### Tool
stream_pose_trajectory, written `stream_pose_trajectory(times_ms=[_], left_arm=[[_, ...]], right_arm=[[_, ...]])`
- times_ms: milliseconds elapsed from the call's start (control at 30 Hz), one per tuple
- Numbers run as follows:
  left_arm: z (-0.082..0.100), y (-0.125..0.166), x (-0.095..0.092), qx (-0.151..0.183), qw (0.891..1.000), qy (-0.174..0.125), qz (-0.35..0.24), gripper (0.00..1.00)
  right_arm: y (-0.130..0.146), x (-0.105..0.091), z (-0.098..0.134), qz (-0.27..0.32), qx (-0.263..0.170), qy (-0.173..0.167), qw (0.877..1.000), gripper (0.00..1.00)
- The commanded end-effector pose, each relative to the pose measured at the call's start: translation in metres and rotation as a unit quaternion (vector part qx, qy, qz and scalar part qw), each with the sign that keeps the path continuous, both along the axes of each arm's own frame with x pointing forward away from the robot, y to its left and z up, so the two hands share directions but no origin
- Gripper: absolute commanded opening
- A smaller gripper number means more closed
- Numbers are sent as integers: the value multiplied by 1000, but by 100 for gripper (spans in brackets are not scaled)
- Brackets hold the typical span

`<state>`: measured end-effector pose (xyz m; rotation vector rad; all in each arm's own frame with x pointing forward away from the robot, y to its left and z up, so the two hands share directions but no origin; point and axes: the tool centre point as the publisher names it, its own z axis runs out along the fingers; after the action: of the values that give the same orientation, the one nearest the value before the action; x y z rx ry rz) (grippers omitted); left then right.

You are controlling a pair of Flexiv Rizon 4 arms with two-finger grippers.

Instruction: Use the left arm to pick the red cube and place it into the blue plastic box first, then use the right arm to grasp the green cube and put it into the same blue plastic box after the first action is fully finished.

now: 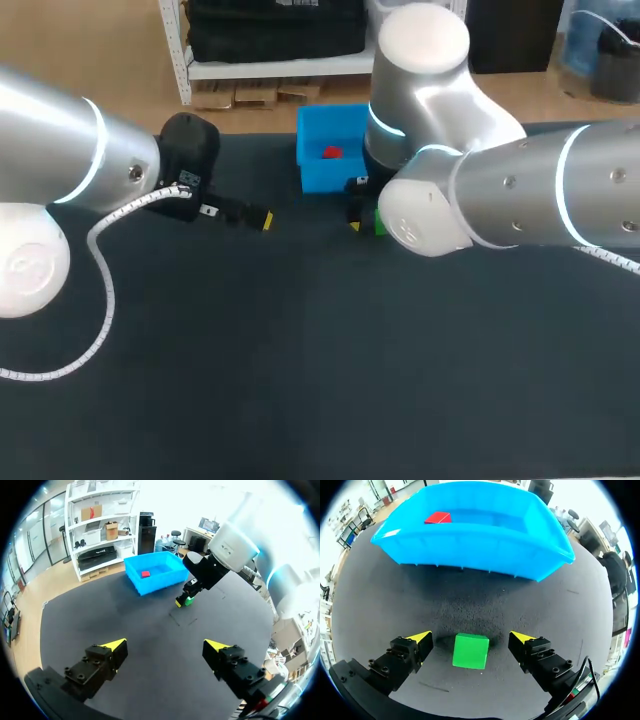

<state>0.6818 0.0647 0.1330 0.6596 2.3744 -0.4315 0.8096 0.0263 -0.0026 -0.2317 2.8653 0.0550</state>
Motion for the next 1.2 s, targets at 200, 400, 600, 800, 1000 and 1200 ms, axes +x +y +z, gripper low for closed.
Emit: stream_pose_trajectory(times_ms=[200, 400, 600, 800, 1000, 1200], left_arm=[[-1, 2, 0, -4, 1000, 0, -3, 100], [-1, 2, 0, -4, 1000, 0, -3, 100], [-1, 2, 0, -4, 1000, 0, -3, 100], [-1, 2, 0, -4, 1000, 0, -3, 100], [-1, 2, 0, -4, 1000, 0, -3, 100], [-1, 2, 0, -4, 1000, 0, -3, 100]], right_arm=[[1, 5, -5, -5, -2, 9, 1000, 0], [-1, 5, -6, -9, -1, 13, 1000, 0], [-4, 5, 0, -16, 0, 11, 1000, 0], [-8, 4, 24, -21, 9, -6, 1000, 0], [-14, 7, 61, -28, 29, -30, 999, 0], [-23, 8, 103, -31, 50, -63, 996, 0]])
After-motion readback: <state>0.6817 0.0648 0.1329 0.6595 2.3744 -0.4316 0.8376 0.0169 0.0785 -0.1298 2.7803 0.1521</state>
